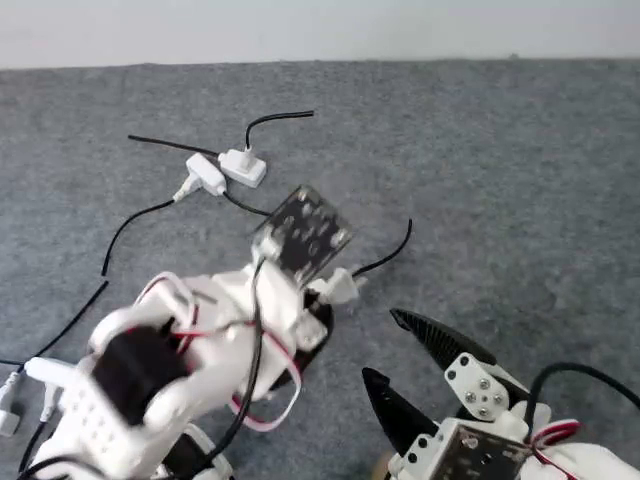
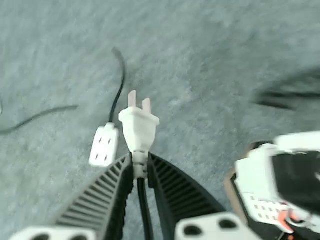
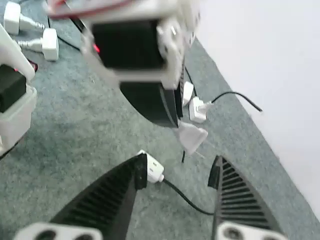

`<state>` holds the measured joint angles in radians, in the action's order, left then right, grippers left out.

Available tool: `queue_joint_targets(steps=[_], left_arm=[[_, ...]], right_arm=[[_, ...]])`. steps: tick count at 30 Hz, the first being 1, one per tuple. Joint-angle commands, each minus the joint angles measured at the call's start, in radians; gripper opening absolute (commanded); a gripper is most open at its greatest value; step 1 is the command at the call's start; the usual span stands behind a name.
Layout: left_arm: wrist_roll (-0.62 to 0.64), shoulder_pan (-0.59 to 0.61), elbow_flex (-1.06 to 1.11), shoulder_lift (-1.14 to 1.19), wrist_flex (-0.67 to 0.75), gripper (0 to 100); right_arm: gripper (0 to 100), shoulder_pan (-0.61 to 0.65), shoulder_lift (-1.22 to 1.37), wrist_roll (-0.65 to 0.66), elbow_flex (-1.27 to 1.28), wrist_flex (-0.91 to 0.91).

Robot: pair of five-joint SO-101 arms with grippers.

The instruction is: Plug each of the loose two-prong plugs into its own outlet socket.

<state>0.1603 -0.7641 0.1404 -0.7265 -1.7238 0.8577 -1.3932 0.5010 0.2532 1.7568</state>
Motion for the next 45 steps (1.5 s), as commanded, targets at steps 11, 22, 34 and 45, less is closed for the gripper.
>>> queue_joint_targets(steps=[11,22,34,45], left_arm=[[0.058,-0.051,0.039,-0.141,-0.034,1],[0.13,-0.221,0.11,-0.236,-0.034,1],[0.129,-0.222,0.105,-0.236,-0.034,1],[0.129,-0.222,0.068,-0.236,-0.034,1]], right_arm=[[21.4,-0.073,0.007,0.107,0.005,-0.035],[21.3,-0.077,0.076,0.107,0.051,-0.113],[21.3,-0.134,0.067,0.115,0.201,-0.223],[21.4,-0.147,0.062,0.114,0.325,-0.262]])
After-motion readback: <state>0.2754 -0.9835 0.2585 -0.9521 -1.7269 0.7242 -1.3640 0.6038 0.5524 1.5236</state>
